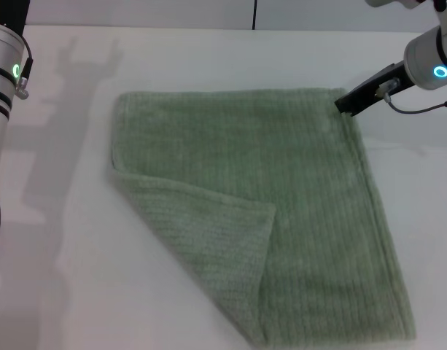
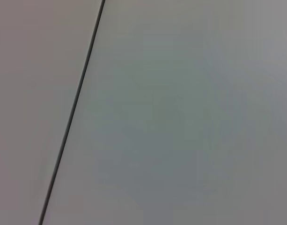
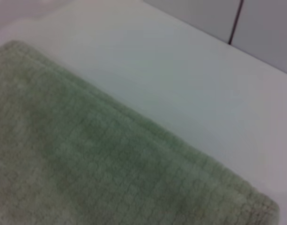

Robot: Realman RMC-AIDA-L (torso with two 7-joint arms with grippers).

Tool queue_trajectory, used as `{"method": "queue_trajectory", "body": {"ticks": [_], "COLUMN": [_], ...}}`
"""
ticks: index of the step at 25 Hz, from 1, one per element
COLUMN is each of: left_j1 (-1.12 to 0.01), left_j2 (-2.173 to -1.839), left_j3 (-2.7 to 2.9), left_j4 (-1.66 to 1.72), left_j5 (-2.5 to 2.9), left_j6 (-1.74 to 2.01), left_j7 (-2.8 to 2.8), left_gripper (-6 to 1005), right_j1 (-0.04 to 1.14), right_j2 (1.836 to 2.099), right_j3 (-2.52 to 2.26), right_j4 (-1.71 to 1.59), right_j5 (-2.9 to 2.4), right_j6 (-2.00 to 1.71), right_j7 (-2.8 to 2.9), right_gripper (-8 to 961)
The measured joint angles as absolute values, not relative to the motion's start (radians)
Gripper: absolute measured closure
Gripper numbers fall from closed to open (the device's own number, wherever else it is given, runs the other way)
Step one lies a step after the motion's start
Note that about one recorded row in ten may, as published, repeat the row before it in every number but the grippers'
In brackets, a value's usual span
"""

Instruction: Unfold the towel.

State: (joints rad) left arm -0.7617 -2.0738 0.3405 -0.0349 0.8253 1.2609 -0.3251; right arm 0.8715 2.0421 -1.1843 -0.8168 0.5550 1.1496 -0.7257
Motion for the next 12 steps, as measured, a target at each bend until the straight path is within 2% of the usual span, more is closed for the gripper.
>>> {"method": "queue_trajectory", "body": {"ticks": [12], "left_j1": [-0.782], "left_j2": [-2.074], "left_j3": [0.341], "left_j4": [-0.04], "left_j5": [0.825], "left_j6": [1.25], "left_j7": [-0.326], "left_gripper": [192], "right_j1": [0.953], "right_j2": [2.03], "right_j3": [-1.129], "right_j4": [-0.613], "right_j5": [0.555], "right_j6": [1.09], "right_j7": [-0.855], "right_gripper": [947]}}
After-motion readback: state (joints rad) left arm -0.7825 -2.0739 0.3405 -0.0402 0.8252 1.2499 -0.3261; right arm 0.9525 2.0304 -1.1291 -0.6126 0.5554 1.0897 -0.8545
